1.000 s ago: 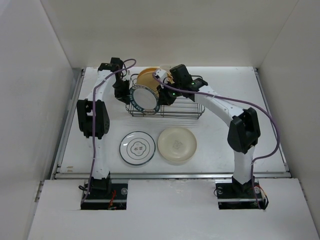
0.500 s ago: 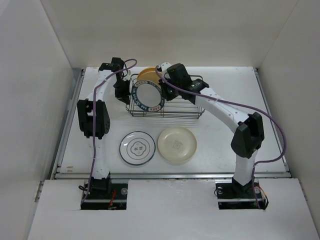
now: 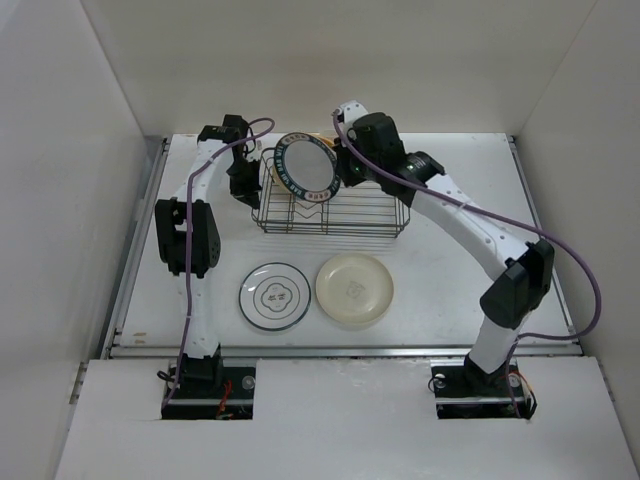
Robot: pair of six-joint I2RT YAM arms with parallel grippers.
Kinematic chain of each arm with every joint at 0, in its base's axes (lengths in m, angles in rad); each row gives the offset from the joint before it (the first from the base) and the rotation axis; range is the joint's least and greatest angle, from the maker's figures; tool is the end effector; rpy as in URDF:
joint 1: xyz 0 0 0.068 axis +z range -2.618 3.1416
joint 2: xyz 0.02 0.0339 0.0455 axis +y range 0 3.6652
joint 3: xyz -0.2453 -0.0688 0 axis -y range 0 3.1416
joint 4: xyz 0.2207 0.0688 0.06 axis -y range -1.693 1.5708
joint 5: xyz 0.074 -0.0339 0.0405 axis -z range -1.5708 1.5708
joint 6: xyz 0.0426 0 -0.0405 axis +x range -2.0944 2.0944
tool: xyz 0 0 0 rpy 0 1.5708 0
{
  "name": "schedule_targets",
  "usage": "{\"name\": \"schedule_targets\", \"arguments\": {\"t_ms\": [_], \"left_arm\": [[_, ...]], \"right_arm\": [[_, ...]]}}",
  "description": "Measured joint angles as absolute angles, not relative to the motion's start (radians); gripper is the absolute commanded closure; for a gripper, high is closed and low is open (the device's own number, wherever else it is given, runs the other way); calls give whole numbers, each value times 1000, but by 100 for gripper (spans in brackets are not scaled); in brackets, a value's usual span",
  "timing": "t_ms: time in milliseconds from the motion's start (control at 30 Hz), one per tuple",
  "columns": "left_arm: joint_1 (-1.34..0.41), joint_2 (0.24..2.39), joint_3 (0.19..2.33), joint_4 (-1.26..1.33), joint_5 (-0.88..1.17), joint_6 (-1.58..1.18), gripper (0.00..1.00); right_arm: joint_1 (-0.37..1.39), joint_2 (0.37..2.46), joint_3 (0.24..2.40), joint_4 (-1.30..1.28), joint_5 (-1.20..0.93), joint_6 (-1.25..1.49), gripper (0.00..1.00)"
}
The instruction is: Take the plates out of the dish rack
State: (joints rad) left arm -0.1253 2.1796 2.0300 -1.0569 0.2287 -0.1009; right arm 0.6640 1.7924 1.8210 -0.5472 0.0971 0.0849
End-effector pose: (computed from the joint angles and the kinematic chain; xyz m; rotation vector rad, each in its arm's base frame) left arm 0.4240 -0.0631 0.2333 0.0928 2.7810 -0.3753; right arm 0.3128 0.2395 0.3614 -0.5442 2.0346 0.3519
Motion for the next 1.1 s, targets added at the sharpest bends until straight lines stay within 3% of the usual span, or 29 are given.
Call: {"name": "schedule_targets", "arguments": {"t_ms": [167, 333, 667, 700, 733, 767, 900, 1100], "left_arm": [[-124, 2191, 2048, -1073, 232, -96, 100], [-124, 2203, 2068, -1090, 232, -94, 100], [-124, 2208, 2078, -1099, 233, -93, 100], [-124, 2208, 2078, -1099, 233, -93, 100], [-124, 2208, 2078, -1100, 233, -93, 100], [-124, 2208, 2078, -1100, 233, -93, 100], [-124, 2209, 2078, -1100, 233, -93, 100], [-124, 2209, 2078, -1100, 233, -93, 100]], "right_arm": [[655, 1711, 1801, -554, -41, 79, 100], [659, 1692, 1740, -557, -348, 52, 100], [765, 1940, 1600, -624, -597, 29, 98], [774, 1959, 1600, -625, -599, 29, 88], [781, 1977, 1600, -625, -600, 29, 60], [788, 1992, 1603, -629, -597, 32, 52], [800, 2020, 1624, -646, -551, 25, 32], [800, 1984, 1647, -651, -348, 29, 22]]}}
